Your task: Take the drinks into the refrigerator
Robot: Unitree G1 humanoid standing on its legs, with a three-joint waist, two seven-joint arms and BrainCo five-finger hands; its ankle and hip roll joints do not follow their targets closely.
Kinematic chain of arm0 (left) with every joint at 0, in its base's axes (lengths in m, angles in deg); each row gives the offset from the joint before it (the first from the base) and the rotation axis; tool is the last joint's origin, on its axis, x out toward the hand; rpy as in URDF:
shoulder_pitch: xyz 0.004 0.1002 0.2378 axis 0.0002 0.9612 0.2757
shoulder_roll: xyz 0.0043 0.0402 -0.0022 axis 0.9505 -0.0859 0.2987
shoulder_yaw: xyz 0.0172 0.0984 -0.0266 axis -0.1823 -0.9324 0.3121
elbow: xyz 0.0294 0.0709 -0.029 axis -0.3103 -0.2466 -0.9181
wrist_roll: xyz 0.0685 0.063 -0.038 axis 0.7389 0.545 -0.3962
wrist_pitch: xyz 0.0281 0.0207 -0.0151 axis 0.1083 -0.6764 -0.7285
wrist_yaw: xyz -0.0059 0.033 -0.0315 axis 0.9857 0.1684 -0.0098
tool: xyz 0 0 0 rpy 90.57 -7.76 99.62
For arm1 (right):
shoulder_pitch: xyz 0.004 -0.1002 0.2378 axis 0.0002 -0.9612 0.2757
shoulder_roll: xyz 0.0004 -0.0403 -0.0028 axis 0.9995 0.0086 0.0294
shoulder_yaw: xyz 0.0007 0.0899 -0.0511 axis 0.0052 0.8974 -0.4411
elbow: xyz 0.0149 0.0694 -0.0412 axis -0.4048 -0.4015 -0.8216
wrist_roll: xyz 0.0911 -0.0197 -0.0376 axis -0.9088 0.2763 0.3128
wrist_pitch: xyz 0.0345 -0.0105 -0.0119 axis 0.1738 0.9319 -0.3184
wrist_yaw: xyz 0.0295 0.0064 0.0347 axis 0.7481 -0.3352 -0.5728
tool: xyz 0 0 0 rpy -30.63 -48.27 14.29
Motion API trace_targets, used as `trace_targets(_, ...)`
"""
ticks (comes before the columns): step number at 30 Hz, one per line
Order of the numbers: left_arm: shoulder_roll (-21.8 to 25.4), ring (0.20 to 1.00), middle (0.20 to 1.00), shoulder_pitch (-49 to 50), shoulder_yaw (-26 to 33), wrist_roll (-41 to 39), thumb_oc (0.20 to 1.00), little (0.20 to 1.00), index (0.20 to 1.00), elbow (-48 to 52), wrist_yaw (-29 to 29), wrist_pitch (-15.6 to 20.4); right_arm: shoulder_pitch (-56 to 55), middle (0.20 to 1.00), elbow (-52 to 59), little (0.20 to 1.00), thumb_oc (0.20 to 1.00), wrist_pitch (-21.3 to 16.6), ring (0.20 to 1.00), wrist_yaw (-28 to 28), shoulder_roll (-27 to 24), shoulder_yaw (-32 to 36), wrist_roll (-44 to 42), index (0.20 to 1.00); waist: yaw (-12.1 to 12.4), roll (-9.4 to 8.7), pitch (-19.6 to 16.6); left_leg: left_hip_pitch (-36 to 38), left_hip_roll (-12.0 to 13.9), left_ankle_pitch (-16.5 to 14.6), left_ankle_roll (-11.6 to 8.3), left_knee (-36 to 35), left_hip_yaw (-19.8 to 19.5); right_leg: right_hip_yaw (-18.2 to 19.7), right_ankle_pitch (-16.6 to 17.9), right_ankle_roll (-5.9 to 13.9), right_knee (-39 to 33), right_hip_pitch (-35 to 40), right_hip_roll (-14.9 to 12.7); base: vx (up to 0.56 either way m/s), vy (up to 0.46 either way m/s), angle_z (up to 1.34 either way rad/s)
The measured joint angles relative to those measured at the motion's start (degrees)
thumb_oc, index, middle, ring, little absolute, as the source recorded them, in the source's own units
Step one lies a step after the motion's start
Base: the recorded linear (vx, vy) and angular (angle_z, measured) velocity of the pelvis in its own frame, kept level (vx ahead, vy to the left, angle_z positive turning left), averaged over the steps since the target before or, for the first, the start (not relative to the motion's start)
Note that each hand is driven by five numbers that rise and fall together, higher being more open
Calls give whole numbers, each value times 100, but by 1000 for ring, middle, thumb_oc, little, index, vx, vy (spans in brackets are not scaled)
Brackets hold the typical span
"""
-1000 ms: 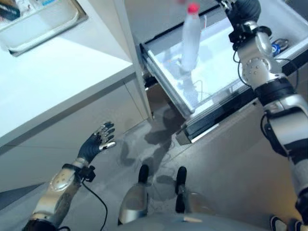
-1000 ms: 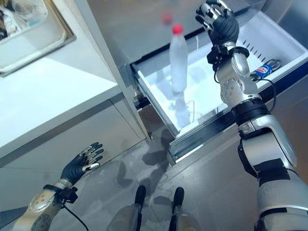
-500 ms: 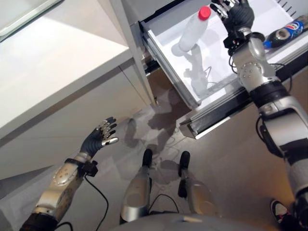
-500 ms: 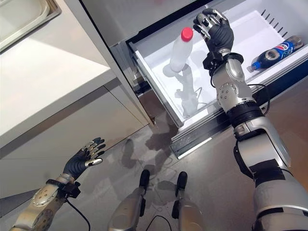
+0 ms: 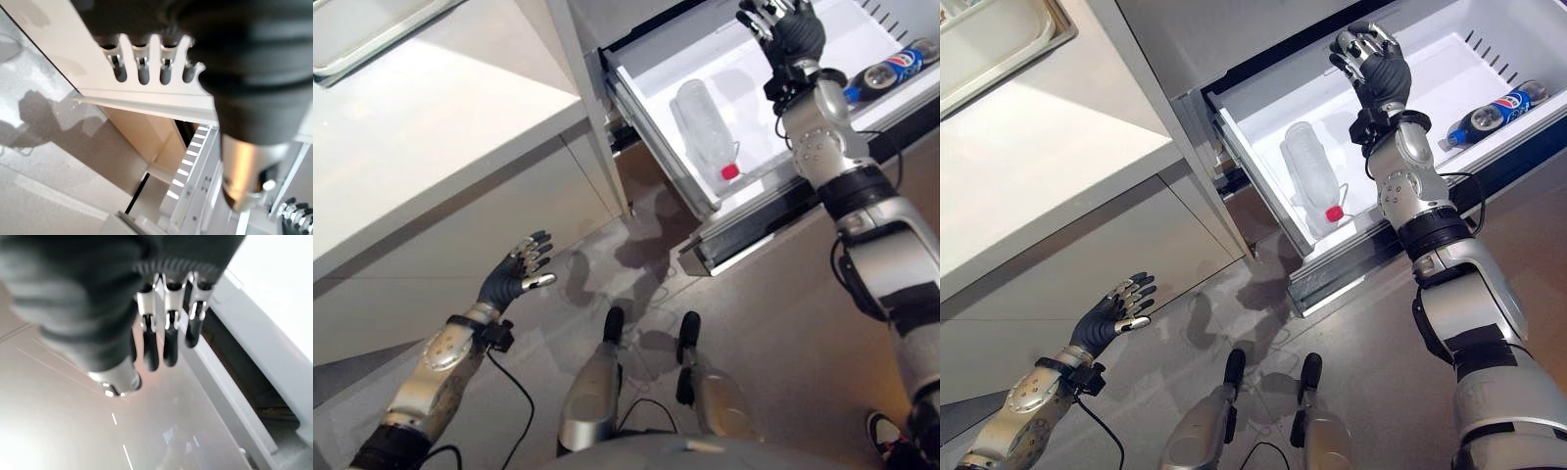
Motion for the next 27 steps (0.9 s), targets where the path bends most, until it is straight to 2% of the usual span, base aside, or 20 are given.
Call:
trace_targets(11,128,1000,1000,-1,0,1,1000,1000,1000,-4,-7,-1,0,200,-168,200,200,39,200,70,4,-39,333,200,-7,26,13,110,2,40,-7,36,-67,-79,4,-8,70,135,1,-18,5,3)
trace_targets(19,330,1000,1000,-45,-5,3,1000,1000,1000,-8,-58,-5,36,200,-644,200,200,254,200,120,-15,-157,756,200,-11,21,10,112,-18,54,-5,85,-142,-127,6,-9,104,171,0,-7,7,3)
trace_targets(27,288,1000,1000,-299,-12,12,1000,1000,1000,-52,-69,-16,39,200,-414,200,200,315,200,128,-47,-155,948,200,-109,-52,-36,593,-12,50,-6,1,-146,-127,0,-5,20,658,4,47,19,2)
